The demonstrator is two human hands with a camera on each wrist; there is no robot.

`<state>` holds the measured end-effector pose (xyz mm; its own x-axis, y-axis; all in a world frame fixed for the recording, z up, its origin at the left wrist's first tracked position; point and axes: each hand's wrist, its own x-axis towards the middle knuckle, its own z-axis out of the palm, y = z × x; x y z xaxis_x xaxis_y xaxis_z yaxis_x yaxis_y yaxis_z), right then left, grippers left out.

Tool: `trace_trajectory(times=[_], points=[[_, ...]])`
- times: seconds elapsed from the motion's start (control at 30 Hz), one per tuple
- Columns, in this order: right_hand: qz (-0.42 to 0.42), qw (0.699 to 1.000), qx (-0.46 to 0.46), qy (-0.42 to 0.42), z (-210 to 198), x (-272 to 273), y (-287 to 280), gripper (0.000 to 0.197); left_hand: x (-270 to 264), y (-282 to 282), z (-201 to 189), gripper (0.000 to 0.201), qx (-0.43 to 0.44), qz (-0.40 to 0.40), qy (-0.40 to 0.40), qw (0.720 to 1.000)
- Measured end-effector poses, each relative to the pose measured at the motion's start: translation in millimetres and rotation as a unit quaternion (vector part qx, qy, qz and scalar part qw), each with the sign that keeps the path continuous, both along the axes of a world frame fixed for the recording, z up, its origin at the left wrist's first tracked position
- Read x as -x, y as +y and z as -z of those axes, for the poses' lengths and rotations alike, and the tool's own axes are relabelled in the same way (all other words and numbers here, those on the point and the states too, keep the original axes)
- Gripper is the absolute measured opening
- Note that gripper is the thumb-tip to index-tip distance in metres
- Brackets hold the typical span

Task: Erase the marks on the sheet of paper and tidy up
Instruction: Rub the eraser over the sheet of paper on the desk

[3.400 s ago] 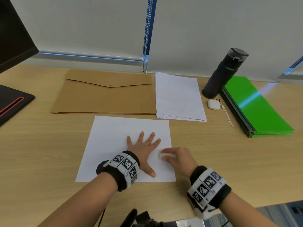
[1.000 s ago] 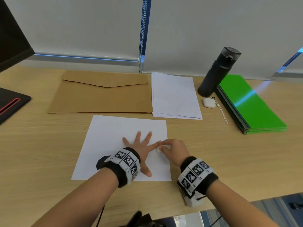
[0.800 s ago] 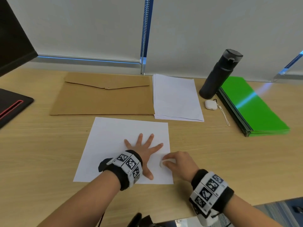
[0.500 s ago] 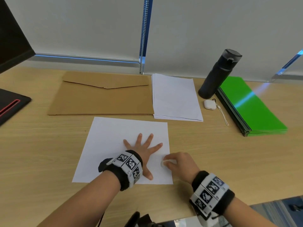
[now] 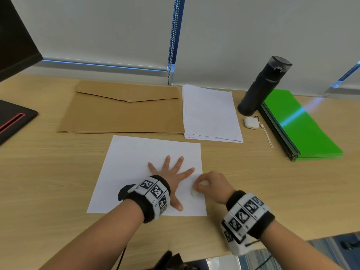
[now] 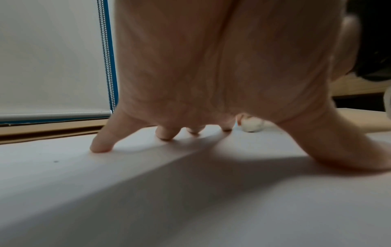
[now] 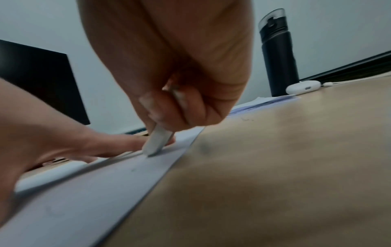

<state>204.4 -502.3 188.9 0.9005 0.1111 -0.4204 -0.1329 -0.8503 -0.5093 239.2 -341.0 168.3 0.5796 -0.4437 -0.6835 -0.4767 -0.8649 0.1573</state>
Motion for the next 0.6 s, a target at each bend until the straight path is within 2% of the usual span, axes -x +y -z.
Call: trace_trajectory(times=[0.13, 0.2, 0.33, 0.5, 0.6], points=[[0.106, 0.991, -0.052, -0.059, 6, -6, 8, 0.021, 0, 0, -1, 0.123, 0.002, 0.000, 0.000, 1.000], [0.063, 0.995, -0.045, -0.060, 10, 11, 8, 0.023, 1, 0, -1, 0.122, 0.005, -0.001, -0.004, 1.000], [-0.043, 0.999, -0.030, 0.005, 8, 27, 6, 0.023, 1, 0, -1, 0.121, 0.006, 0.000, -0.005, 1.000], [-0.023, 0.995, -0.041, -0.088, 11, 10, 19, 0.022, 1, 2, 0, 0.121, 0.010, -0.001, -0.003, 1.000], [-0.071, 0.994, -0.028, -0.076, 13, 26, 9, 0.025, 1, 2, 0, 0.121, 0.007, 0.001, -0.007, 1.000]])
